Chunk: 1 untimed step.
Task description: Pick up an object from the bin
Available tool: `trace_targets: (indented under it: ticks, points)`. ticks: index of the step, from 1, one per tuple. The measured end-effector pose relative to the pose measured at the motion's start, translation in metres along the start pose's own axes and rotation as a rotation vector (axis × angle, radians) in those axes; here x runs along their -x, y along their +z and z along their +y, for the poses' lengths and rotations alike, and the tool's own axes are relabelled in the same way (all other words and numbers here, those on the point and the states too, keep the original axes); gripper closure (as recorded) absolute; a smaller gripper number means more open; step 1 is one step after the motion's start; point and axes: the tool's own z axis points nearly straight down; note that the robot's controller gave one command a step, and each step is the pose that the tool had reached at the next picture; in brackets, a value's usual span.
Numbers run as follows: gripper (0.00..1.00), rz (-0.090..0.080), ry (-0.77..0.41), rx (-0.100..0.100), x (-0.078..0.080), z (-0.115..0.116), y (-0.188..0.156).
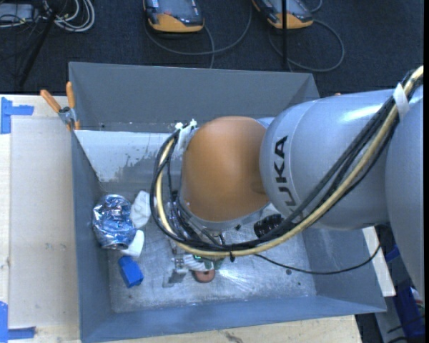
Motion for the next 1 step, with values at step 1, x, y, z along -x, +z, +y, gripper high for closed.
trace_targets:
  ticks: [1]
  points:
    - [0.0,-0.007,0.004,0.002,0.002,-0.0009,-0.0035]
